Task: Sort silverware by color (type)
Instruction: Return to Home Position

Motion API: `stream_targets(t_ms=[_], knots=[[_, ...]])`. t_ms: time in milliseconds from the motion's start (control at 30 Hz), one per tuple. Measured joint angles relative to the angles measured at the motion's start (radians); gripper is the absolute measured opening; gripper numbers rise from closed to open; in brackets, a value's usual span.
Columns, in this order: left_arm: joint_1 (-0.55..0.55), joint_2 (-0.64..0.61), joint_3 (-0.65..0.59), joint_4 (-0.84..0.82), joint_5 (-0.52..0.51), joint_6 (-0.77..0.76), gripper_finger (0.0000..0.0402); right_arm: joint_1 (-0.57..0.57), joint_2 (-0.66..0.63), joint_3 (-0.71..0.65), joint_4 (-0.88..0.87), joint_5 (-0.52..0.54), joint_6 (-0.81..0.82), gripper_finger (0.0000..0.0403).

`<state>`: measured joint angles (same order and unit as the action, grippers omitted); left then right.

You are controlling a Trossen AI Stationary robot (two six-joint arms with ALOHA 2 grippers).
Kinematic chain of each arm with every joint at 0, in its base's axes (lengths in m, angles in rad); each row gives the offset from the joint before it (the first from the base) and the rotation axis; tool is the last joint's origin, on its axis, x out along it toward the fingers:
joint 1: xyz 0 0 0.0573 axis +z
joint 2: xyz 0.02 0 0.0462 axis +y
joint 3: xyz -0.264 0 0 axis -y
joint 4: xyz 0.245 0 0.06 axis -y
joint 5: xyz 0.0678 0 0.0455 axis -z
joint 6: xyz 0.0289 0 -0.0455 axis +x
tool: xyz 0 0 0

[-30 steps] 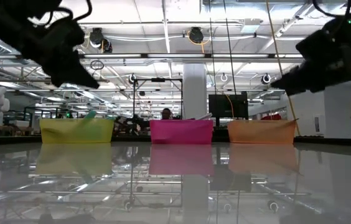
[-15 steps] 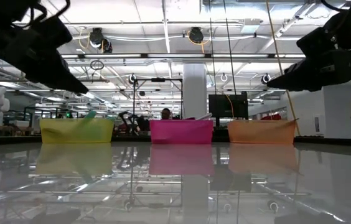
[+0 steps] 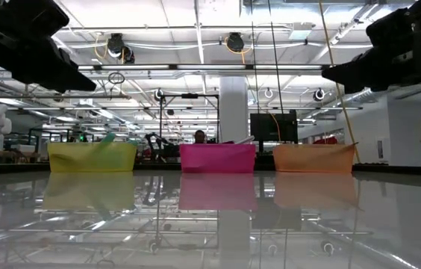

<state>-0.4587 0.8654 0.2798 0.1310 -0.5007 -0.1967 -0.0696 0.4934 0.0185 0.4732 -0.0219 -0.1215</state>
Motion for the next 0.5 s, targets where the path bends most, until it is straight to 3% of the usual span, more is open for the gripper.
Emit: stream_targets(t_ms=[267, 500], knots=[[-0.022, 0.000, -0.005, -0.062, -0.020, 0.010, 0.0000, 0.000, 0.000, -0.001, -0.092, 0.023, 0.004, 0.0000], [-0.023, -0.003, -0.008, -0.089, 0.035, 0.081, 0.0000, 0.000, 0.001, -0.001, -0.179, 0.022, 0.029, 0.0000]])
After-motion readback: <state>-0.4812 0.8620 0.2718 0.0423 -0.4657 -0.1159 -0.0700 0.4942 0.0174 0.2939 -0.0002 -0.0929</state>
